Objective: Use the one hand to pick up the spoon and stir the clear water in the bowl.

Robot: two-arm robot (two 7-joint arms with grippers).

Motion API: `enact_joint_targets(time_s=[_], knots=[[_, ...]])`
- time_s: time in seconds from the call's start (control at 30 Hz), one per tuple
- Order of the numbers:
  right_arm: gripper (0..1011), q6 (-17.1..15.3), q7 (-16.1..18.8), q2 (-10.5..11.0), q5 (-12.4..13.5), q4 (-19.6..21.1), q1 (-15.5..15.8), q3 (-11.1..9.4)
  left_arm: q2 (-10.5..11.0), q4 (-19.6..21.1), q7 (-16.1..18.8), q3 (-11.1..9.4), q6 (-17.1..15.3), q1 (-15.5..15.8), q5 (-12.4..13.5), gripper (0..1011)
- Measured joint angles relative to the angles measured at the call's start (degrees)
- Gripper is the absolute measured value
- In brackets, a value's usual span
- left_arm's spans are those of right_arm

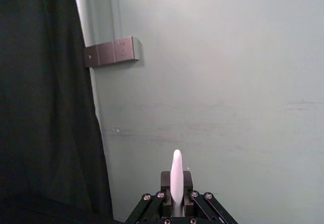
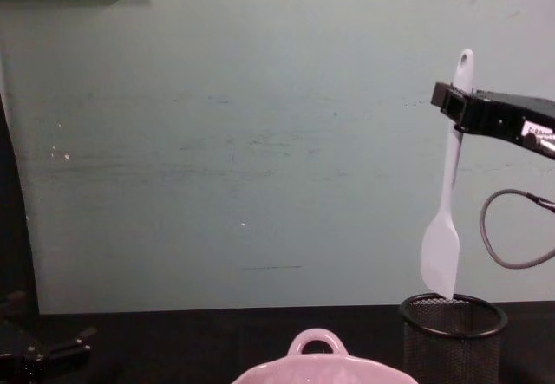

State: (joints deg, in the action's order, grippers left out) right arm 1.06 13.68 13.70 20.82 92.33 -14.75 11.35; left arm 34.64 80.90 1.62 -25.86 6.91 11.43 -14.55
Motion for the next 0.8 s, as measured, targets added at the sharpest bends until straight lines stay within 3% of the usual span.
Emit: enact_joint_targets(time_s=[0.37,0.8], knots=[[127,0.19,0.13,-0.72,0.85,-4.02,-0.58,-0.75,0.00,0.00,0.00,0.00,0.00,0.00,0.00,1011],[129,1.18,1.62,-2.23,4.64,-9.77,-0.42,-1.60,0.00,0.00,0.00,0.00,0.00,0.00,0.00,1011]])
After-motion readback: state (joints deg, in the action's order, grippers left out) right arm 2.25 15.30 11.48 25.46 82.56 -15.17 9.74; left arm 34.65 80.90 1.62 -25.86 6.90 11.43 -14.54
